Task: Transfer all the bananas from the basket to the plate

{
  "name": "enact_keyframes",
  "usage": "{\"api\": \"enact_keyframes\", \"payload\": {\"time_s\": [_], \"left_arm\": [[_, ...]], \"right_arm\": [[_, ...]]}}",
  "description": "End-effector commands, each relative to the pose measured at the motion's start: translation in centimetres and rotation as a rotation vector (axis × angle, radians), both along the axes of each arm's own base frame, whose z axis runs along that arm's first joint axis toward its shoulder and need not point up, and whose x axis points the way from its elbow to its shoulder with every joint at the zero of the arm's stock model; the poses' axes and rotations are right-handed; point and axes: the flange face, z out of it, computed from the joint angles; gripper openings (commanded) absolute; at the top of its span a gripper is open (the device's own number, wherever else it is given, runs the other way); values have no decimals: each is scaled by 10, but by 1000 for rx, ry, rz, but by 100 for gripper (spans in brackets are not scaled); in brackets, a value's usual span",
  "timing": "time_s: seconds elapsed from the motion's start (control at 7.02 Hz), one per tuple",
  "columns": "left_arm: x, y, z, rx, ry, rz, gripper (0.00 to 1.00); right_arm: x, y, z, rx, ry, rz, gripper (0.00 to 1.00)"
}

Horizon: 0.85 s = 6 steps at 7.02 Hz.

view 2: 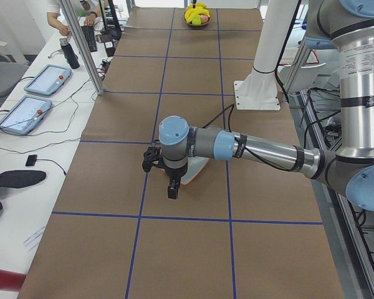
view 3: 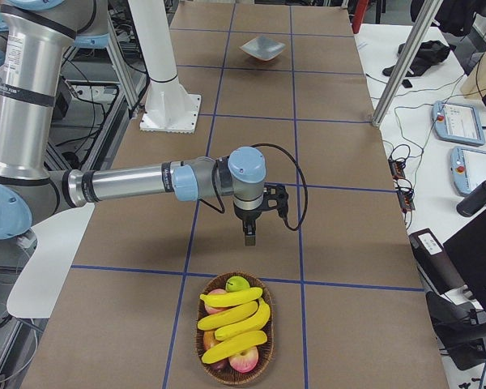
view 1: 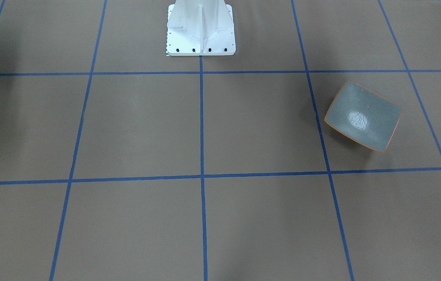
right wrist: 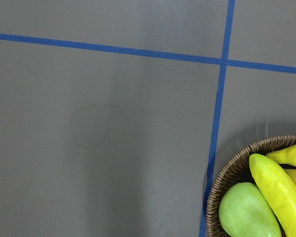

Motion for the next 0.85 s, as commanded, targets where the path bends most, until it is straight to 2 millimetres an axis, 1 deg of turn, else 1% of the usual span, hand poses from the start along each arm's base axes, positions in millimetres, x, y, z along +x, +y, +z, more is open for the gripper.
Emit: {"api": "enact_keyframes", "payload": {"time_s": [0.0, 0.28, 0.57, 0.71], "left_arm": [[0, 0, -3, 1, 1, -7, 100], [0, 1, -11, 14, 4, -8, 100], [0, 1, -10, 12, 5, -7, 100], [0, 1, -10, 12, 5, -8, 100]], "right_arm": [[0, 1, 1, -4, -1, 1, 100], [0, 1, 2, -8, -3, 2, 100], [0, 4, 8, -6, 4, -6, 100], [1, 10, 13, -16, 2, -7, 100]]}}
